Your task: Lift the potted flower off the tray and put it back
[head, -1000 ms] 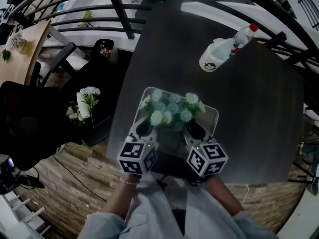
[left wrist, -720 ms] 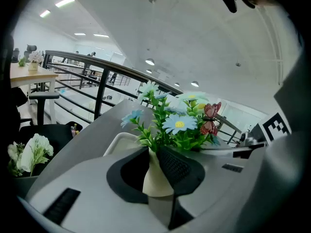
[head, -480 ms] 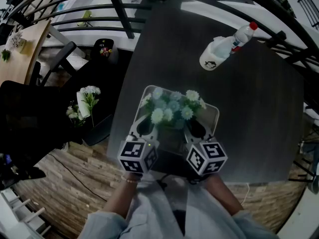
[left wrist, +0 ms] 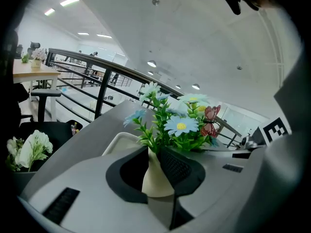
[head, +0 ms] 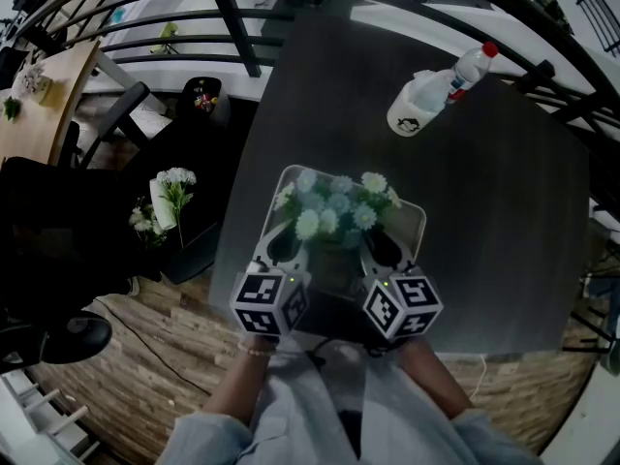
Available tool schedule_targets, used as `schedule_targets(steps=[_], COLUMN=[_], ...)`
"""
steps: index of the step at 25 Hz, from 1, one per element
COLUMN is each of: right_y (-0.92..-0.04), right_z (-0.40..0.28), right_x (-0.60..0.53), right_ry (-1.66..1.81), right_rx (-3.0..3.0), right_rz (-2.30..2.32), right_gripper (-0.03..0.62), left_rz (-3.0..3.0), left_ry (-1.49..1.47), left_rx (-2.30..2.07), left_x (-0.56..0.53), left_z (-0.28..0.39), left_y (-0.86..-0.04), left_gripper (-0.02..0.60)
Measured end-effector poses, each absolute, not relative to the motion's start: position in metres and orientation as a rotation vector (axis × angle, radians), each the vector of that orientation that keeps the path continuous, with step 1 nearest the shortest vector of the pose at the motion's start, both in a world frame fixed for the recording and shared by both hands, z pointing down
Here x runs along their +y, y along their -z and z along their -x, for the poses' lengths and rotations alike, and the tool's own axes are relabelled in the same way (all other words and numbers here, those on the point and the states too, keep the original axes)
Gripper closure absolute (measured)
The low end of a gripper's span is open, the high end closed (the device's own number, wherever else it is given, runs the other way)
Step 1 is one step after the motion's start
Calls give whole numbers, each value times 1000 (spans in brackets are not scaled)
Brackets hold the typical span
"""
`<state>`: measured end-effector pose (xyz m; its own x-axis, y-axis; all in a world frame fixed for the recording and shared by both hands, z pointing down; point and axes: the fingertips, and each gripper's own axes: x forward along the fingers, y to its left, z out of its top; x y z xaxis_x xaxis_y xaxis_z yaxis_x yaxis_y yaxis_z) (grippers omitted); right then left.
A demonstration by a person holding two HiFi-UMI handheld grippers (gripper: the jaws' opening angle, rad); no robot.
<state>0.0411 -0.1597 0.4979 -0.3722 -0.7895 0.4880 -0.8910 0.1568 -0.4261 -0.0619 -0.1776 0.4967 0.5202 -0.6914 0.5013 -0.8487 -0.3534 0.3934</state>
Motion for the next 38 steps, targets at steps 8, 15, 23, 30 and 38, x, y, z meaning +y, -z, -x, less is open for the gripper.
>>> schedule_targets(steps=[8, 15, 23, 30, 38], right_y=[-492, -475, -437, -382, -339], right_z=[-49, -61, -68, -71, -80], right_x=[-156, -150, -146, -148, -144], right_ry=[-999, -952, -767, -562, -478], right_rx=[-2265, -2285, -2331, -2425, -2478], right_rz=[-1700, -1716, -1734, -1777, -1876], right_gripper=[474, 476, 496, 551, 592], left_rz=[-2146, -2144, -2243, -2370, -2443], left_ry=[-347, -296, -222, -145, -86], left_rx=[-1268, -1305, -1342, -1365, -1360], left_x=[-171, -167, -164, -166, -158], left_z=[75, 89, 88, 74, 67], left_y=[-493, -468, -421, -368, -326], left_gripper=[506, 537, 571, 578, 578])
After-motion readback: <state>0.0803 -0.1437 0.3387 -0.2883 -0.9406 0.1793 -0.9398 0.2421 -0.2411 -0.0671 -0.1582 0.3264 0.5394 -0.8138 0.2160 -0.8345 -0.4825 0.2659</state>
